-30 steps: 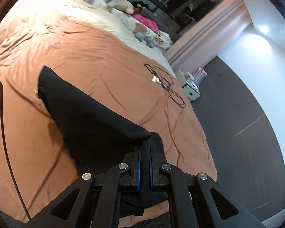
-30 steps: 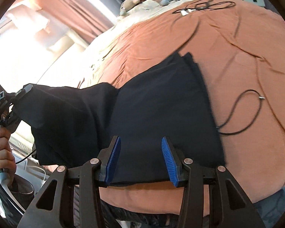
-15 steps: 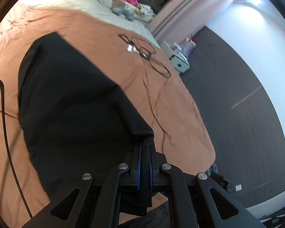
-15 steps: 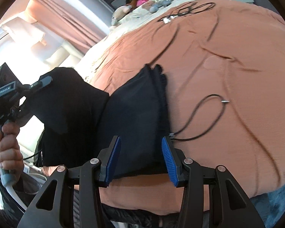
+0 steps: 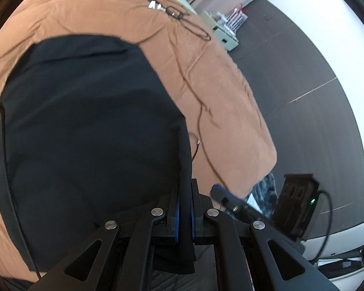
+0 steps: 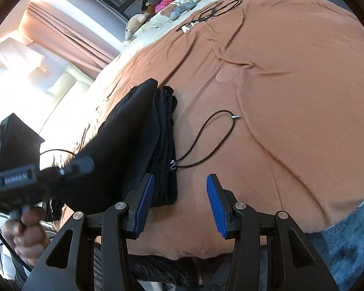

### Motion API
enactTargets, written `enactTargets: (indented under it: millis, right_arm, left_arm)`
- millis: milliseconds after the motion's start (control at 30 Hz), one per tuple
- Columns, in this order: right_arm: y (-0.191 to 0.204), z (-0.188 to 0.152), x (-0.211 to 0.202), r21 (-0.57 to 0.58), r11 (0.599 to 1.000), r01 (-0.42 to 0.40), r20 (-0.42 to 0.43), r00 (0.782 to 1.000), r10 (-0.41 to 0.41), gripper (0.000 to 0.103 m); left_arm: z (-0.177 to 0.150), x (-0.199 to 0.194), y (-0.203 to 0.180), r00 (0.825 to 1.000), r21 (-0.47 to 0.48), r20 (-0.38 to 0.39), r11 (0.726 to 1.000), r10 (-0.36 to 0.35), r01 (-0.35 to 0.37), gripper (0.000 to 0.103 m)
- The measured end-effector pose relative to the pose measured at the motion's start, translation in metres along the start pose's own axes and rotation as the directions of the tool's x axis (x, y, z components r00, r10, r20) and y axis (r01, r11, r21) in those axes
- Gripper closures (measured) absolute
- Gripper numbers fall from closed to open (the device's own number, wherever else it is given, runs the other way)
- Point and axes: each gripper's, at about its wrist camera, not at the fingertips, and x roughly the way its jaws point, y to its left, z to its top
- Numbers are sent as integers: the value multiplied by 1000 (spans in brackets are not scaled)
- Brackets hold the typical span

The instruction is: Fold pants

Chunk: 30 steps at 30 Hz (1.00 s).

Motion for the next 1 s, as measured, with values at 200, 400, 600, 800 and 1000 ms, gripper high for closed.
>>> enactTargets:
  millis: [200,400,600,800,1000]
  right_arm:
    - [3,-3,-2,-16,1000,-14,-14,1000,14,60]
    - [10,-2,-7,-26,999,-34,-9,999,34,60]
    - [18,-5,-1,-39,998,-56,-26,998,55,60]
    - [33,-16,18,-74,992,-107,-111,989,98,60]
    - [41,-21,28,-132,987,-93,-144,987,74,101]
  left_arm:
    - [-15,2,-1,1000,-3,-22,1000,23,-23,91]
    - [-15,-9,-1,999,-30,15,999,-32,33,47]
    - [-19,-30,20,997,-70,76,997,22,-17,47]
    - [-26,-51,43,988,-103,127,991,93,-80,47]
    - [-29,-70,71,978,-146,161,983,136,-113,47]
